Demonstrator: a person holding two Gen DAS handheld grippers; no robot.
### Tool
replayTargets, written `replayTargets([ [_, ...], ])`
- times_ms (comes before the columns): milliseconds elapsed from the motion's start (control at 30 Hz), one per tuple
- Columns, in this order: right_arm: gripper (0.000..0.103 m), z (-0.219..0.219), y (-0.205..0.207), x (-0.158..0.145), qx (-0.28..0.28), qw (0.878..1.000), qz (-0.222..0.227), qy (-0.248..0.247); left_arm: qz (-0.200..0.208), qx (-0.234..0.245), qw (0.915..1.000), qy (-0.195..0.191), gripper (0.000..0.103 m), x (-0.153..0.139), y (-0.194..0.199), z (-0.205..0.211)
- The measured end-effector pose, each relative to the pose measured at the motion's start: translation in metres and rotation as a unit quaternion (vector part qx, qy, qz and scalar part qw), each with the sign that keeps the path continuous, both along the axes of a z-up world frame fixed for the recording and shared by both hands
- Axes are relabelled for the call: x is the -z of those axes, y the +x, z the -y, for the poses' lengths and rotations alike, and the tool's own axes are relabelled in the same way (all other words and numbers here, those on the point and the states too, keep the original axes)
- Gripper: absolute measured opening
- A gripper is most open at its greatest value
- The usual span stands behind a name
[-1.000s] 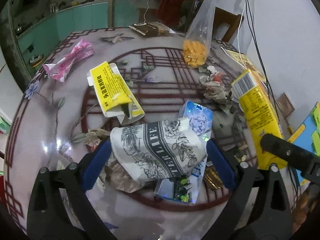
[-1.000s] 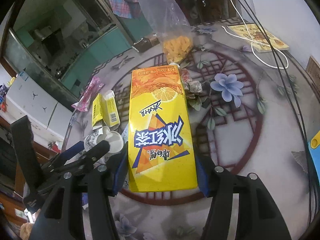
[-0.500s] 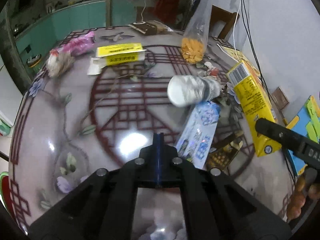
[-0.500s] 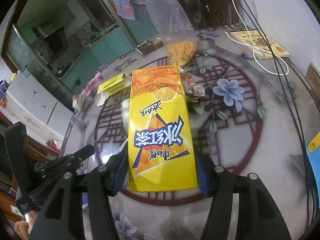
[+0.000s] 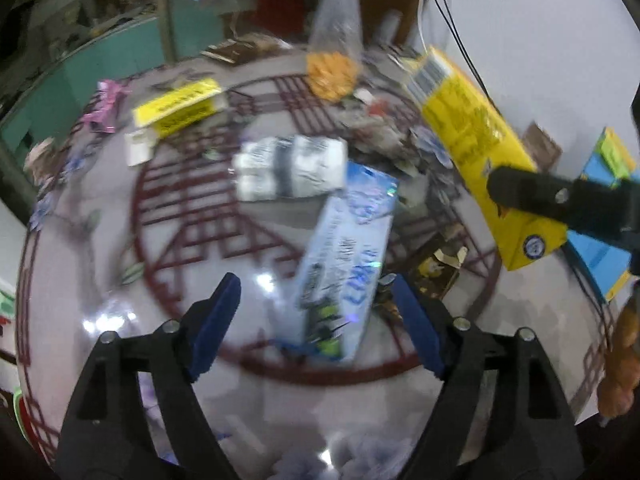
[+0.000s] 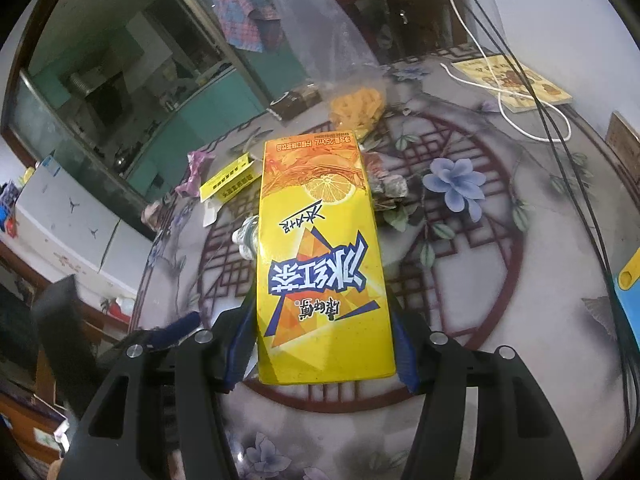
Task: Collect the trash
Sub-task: 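Grasp the yellow iced-tea carton with the right tool while the left tool grasps the toothpaste box, then carry the yellow carton and toothpaste box over the red bucket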
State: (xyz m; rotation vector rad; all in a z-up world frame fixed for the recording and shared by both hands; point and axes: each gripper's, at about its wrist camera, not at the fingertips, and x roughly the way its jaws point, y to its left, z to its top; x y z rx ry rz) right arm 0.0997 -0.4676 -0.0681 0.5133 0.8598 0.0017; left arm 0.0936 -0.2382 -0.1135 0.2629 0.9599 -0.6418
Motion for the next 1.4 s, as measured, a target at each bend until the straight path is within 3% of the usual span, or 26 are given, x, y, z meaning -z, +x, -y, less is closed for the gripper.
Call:
replayTargets([
  [133, 0.056, 0.003, 0.001, -0.001, 0.0, 1.0, 0.001, 0.001, -0.022, 0.006, 0.9989, 0.04, 0.076, 0.025, 0.005, 0.022],
  [167, 0.056, 0.003, 0.001, -0.001, 0.0, 1.0, 0.0, 0.001, -0.03, 0.005, 0.9986, 0.042, 0.06, 0.031, 0.005, 0.022],
  [267, 0.056, 0.003, 0.003, -0.002, -0.002, 1.0, 0.0, 0.003, -0.037, -0.006, 0.999, 0.024, 0.046, 0.035, 0.003, 0.014],
  [533, 0.056, -0.005, 0.004, -0.002, -0.01, 1.0, 0.001, -0.009, -0.042, -0.019, 0.9988, -0.013, 0.045, 0.019, -0.005, -0.013],
  [800, 0.056, -0.019, 0.002, -0.001, -0.025, 0.999, 0.001, -0.036, -0.013, -0.01, 0.999, -0.042, 0.045, -0.022, -0.032, -0.059],
  [1000, 0.056, -0.035, -0.008, -0.006, -0.037, 0.998, 0.01, -0.059, 0.018, -0.014, 0.9989, -0.04, 0.045, -0.053, -0.052, -0.114],
  [1400, 0.056, -0.082, -0.042, -0.007, -0.05, 0.995, 0.021, -0.082, 0.027, -0.091, 0.9904, -0.1, 0.045, -0.07, -0.054, -0.211],
])
